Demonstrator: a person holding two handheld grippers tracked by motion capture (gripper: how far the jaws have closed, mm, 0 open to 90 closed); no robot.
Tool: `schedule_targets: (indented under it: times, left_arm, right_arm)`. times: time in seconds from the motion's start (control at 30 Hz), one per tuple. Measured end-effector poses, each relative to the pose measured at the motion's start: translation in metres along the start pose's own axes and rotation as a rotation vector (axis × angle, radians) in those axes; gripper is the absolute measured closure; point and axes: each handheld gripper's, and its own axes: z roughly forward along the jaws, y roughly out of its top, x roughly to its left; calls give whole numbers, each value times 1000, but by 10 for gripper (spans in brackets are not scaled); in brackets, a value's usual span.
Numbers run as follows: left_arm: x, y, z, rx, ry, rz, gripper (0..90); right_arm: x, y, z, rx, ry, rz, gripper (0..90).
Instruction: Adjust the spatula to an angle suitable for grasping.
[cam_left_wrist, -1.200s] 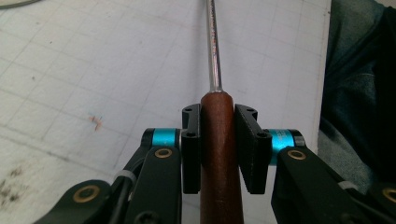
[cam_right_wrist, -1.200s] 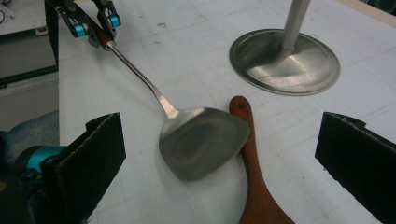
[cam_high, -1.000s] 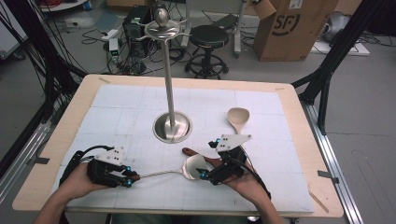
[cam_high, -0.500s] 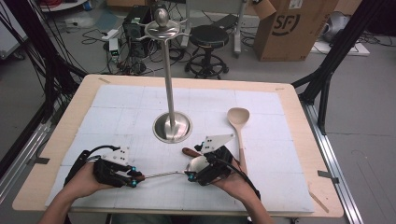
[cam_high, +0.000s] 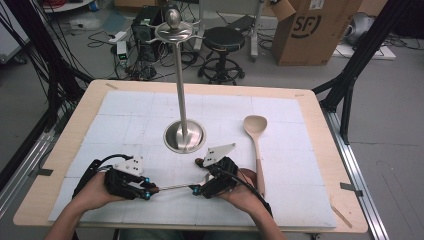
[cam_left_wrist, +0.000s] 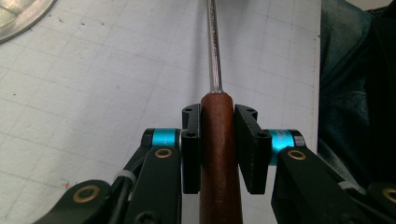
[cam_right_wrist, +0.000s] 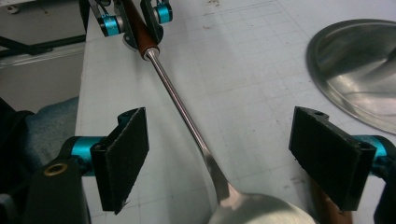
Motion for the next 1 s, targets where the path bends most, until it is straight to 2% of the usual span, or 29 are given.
schedule_targets:
  times: [0.13,0.17,0.2,0.3,0.4,0.6,0.63,0.8,0.93,1.0]
  left_arm:
    - [1,6,1,-6,-1,11,732]
    - [1,7,1,-3,-3,10,732]
    - [1,10,2,-4,-3,16,732]
    - [1,13,5,0,-8,22,732]
    - [1,15,7,10,-12,25,732]
    - [1,19,11,14,-17,30,732]
    - [1,20,11,11,-19,26,732]
    - [1,21,10,6,-19,29,732]
    - [1,22,10,2,-17,29,732]
    - [0,24,9,1,-17,32,732]
  right_arm:
    - [0,2,7,9,20,-6,201]
    - [0,2,10,11,33,-18,258]
    - [0,3,11,16,47,-18,274]
    - [0,3,17,28,59,-17,281]
    - [0,2,22,50,82,-7,329]
    - [-2,3,30,67,93,-5,390]
    - [-2,2,33,80,114,3,425]
    - [-4,1,40,104,142,5,489]
    - [-3,2,43,118,149,-2,531]
    - [-3,2,45,136,151,-2,602]
